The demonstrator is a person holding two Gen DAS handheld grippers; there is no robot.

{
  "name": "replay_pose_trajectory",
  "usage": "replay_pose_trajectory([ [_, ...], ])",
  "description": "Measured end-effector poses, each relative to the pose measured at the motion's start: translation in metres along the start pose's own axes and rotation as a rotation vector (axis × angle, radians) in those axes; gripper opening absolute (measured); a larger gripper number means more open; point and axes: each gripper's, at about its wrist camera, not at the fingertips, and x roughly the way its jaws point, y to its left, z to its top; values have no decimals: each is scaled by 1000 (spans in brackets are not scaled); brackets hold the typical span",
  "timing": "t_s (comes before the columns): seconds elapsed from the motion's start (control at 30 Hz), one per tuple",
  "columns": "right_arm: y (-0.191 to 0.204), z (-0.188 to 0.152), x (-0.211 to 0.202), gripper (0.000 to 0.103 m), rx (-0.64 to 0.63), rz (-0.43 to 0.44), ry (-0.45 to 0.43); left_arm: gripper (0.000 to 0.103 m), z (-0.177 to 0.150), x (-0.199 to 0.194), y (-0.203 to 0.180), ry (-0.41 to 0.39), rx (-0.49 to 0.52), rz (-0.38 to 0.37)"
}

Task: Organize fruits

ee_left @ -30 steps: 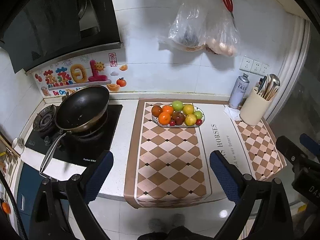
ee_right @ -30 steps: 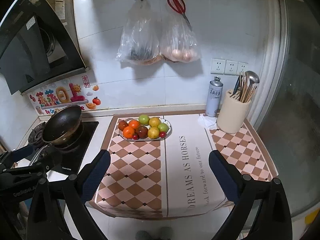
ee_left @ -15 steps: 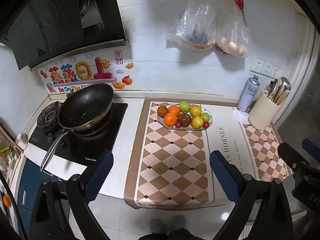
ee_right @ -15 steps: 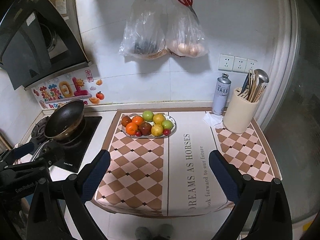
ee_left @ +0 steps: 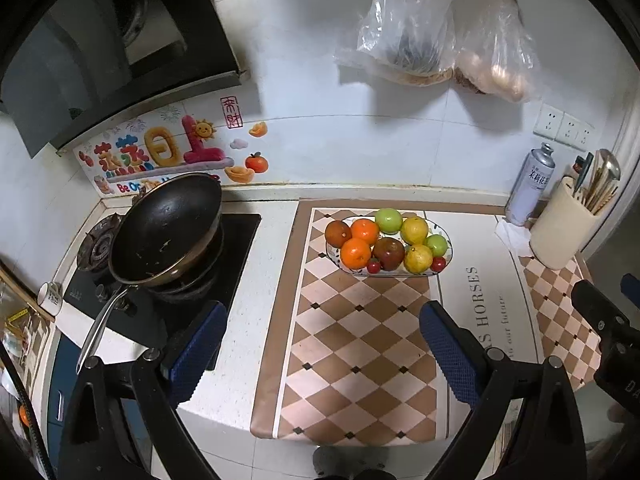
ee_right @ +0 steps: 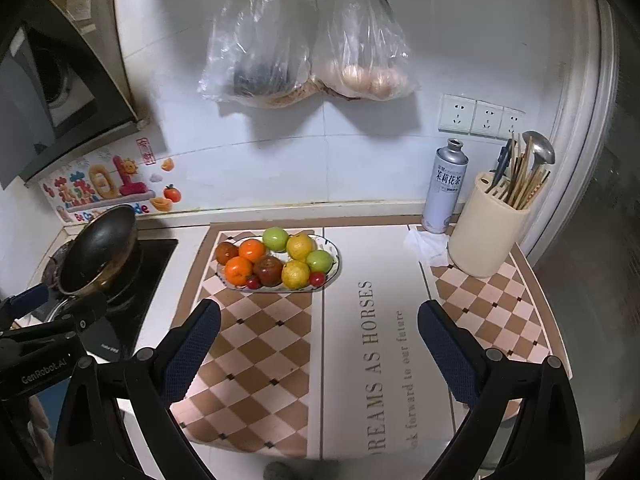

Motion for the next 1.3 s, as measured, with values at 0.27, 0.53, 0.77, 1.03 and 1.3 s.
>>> replay_pose_trajectory([
  [0.27, -4, 14, 38, 101, -6, -12, 35, 99, 12, 25, -11, 26, -3, 11],
  [0.53, -1, 18, 45, 101, -16, -2, 42, 99, 17, 34, -14, 39, -6, 2],
  [0.77, -1, 19, 48, 101, -19, -6, 49, 103, 18, 39, -16, 55, -8, -9],
  [1.03, -3, 18, 49, 101, -26, -9, 55, 103, 17, 38, -15, 57, -13, -8],
  [1.3, -4, 17, 43, 101, -27, -15, 48, 103, 16, 36, -16, 52, -9, -6],
])
